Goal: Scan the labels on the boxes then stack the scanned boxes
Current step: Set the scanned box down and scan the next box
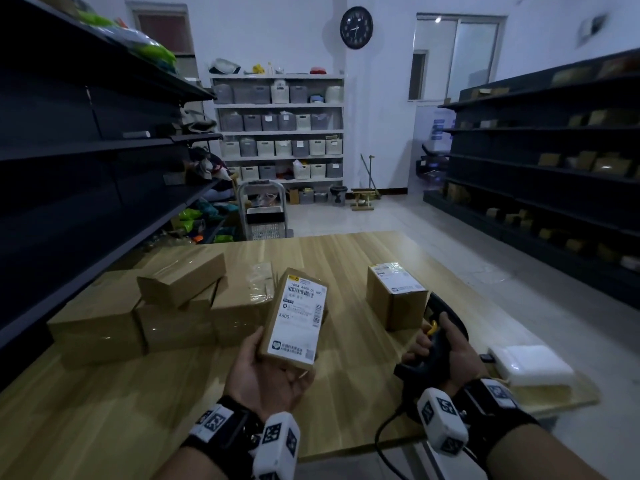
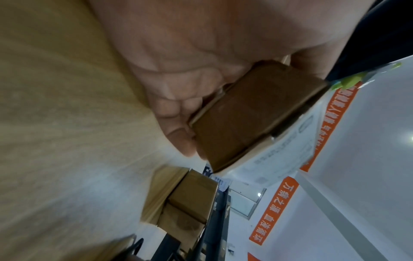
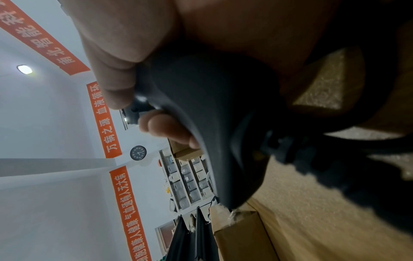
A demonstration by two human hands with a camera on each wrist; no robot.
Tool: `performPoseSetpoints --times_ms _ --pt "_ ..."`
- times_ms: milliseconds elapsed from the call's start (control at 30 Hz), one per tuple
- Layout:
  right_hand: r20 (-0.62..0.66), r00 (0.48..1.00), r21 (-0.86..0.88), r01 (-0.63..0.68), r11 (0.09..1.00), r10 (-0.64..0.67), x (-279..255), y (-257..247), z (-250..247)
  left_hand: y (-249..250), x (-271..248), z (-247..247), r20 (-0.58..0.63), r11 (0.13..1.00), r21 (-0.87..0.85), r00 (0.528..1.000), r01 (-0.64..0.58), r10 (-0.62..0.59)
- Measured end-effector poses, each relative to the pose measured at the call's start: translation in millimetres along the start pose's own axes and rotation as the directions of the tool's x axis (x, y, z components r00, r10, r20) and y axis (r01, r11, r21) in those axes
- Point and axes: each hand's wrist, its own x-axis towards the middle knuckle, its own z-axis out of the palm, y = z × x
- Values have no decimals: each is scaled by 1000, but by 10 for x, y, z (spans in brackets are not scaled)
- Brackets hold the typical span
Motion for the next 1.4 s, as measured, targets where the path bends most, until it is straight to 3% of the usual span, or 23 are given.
performPoseSetpoints --times_ms 133,333,533,733,1400 --pt "-19 1000 -33 15 999 -15 -6 14 3 66 81 -70 78 993 -25 990 117 -115" --pt "-149 989 -221 -35 975 1 -165 -47 236 81 67 -42 112 983 -91 983 158 -148" --pt "-85 996 -475 -74 877 38 -665 19 910 86 50 -13 113 984 -93 983 154 -143" --pt "10 998 -652 52 756 -60 -1110 72 1192 62 86 -35 103 987 -91 987 135 -125" --pt "-59 998 -671 -56 739 22 -1291 166 1323 45 66 -95 91 994 -1 990 106 -106"
